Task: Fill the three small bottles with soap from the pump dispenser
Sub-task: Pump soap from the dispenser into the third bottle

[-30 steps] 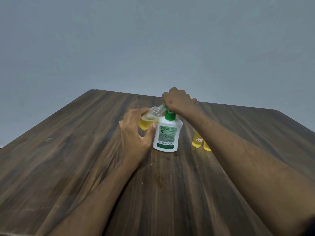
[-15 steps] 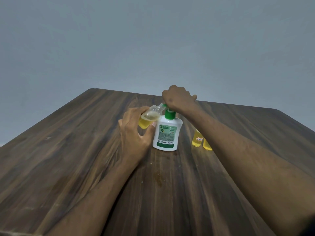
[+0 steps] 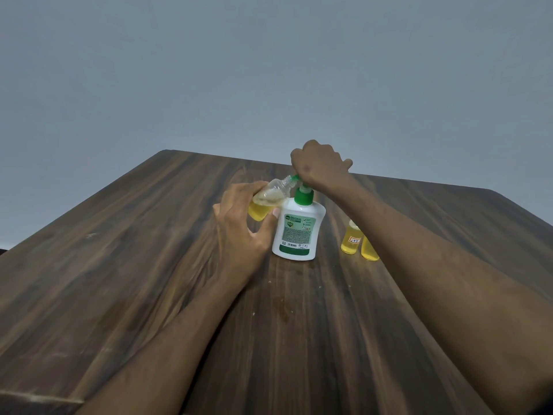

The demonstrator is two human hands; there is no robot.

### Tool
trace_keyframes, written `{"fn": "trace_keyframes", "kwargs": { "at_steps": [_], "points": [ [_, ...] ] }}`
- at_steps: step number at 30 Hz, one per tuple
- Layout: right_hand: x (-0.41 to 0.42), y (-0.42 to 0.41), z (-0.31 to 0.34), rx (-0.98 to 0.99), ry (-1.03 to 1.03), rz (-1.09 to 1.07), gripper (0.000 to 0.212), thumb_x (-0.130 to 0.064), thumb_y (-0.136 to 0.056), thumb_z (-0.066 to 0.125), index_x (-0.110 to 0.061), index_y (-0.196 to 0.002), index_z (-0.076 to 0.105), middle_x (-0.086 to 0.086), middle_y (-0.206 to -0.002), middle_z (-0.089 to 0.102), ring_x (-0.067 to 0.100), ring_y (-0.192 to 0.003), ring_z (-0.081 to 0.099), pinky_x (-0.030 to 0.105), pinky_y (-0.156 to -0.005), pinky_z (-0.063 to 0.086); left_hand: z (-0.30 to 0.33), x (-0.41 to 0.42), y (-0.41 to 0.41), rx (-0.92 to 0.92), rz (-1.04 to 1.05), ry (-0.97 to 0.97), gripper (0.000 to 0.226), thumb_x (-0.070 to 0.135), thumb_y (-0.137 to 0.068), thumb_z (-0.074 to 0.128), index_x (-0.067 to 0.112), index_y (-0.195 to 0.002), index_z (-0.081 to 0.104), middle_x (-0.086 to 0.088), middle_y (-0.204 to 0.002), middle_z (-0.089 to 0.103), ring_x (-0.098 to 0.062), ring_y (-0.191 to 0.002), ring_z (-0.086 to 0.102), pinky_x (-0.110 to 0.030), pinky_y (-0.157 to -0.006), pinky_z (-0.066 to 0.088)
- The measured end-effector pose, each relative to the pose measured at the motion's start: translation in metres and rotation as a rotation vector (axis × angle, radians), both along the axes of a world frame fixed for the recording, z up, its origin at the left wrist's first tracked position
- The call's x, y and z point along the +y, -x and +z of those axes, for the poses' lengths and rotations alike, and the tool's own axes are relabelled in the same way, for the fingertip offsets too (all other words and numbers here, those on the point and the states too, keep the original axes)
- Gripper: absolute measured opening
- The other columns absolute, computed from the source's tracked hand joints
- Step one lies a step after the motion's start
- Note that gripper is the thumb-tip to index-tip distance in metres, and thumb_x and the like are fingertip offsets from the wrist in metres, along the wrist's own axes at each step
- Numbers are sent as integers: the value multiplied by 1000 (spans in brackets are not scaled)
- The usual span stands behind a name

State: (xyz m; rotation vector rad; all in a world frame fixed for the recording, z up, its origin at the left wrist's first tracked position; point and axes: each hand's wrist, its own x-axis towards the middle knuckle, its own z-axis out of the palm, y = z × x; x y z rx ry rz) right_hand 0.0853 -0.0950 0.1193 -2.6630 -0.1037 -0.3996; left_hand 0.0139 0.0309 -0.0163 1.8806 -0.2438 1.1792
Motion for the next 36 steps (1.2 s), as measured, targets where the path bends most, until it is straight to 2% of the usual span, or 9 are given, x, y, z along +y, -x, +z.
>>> {"fn": "trace_keyframes", "kwargs": {
  "at_steps": [3,7,11,15,20,26,31,36],
  "points": [
    [2,0,-2,31,5,-3,18,-24,-92,37,-17,-75,40,2,-80,47,23,-74,45,48,-96,31,-1,0,-1,1,7,-5,37,29,-89,76,17,-124,72,7,-120,68,-11,-111,63,-45,-90,47],
    [2,1,1,14,1,8,18,-24,-91,38,-17,-75,41,2,-80,49,28,-82,48,47,-95,31,0,1,-1,-3,12,3,37,28,-89,76,17,-124,72,7,-119,68,-13,-111,64,-40,-89,44],
    [1,1,-2,49,-9,9,18,-24,-91,39,-17,-75,41,2,-79,48,24,-74,45,46,-90,29,1,0,0,6,11,-7,37,29,-89,76,17,-123,72,7,-120,68,-12,-111,63,-36,-88,42],
    [1,0,0,8,-42,5,19,-25,-92,37,-17,-75,41,1,-80,49,26,-79,47,47,-93,31,1,0,1,1,14,-4,37,29,-89,76,17,-124,72,7,-120,68,-14,-112,64,-36,-89,42],
    [1,0,-1,30,-35,5,19,-24,-92,38,-17,-75,41,2,-79,48,19,-70,42,47,-94,31,0,1,1,9,11,-11,37,29,-89,76,17,-124,72,6,-120,68,-13,-112,64,-36,-90,42],
    [4,1,0,23,-18,2,18,-23,-91,39,-16,-75,42,2,-78,48,18,-68,41,47,-94,32,1,1,2,13,16,-16,38,31,-89,73,17,-125,72,7,-120,67,-12,-110,63,-27,-89,38],
    [4,1,0,15,-23,2,19,-23,-91,39,-16,-74,42,2,-78,49,21,-70,43,50,-98,32,0,2,0,14,15,-18,38,32,-90,73,18,-125,72,6,-120,68,-14,-110,63,-36,-88,42],
    [2,2,0,2,-25,11,19,-23,-92,38,-17,-74,41,2,-78,48,18,-68,40,48,-95,31,-1,1,0,4,10,-14,38,32,-90,73,17,-125,71,5,-120,68,-14,-110,63,-37,-88,43]
  ]
}}
